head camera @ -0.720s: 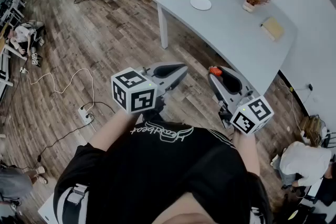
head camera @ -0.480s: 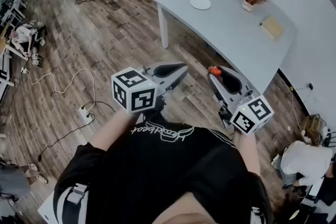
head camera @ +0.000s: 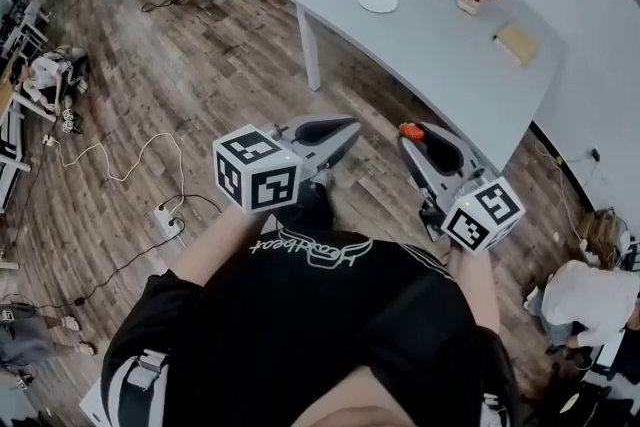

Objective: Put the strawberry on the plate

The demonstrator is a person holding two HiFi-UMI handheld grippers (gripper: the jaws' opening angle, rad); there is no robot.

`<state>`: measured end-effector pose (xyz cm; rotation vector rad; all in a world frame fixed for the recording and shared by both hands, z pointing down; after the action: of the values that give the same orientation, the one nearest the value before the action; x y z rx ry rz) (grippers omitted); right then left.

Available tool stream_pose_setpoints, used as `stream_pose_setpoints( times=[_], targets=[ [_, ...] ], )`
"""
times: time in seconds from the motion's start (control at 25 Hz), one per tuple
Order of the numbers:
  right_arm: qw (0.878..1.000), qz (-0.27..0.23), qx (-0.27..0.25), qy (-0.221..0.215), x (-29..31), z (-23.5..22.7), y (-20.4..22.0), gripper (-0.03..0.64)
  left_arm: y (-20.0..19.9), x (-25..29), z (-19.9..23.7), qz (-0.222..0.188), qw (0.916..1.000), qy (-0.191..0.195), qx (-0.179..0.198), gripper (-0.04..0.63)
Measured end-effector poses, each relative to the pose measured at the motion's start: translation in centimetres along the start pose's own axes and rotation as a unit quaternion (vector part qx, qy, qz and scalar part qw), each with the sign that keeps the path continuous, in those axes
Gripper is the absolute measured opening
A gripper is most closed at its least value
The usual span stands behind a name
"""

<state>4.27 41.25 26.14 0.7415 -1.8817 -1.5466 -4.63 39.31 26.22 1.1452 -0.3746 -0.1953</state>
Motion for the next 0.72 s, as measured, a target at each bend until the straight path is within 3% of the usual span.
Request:
stream_pose_setpoints(
  times=[0.44,0.72],
  targets=[
    [1.0,0.014,0.011,0.024,3.5,-5.2,1.5,0.126,-0.4,3.4,5.4,0.009,0.9998,0.013,-0.009,0.006],
    [0.999,0.027,0.028,0.037,9.9,-11.9,0.9,0.126,-3.2,7.3,13.6,0.023,0.9989,0.025,-0.031,0.006]
  ],
)
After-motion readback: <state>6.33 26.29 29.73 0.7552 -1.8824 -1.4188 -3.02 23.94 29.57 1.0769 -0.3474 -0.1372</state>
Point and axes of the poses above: the fingertips, and each gripper's own axes: x forward along the fingers, z to its left, y out of its underside, the point moved 1 cm from there along -x, backward along the fingers, and after that the axes turned 2 degrees about z, right-handed, at the moved point
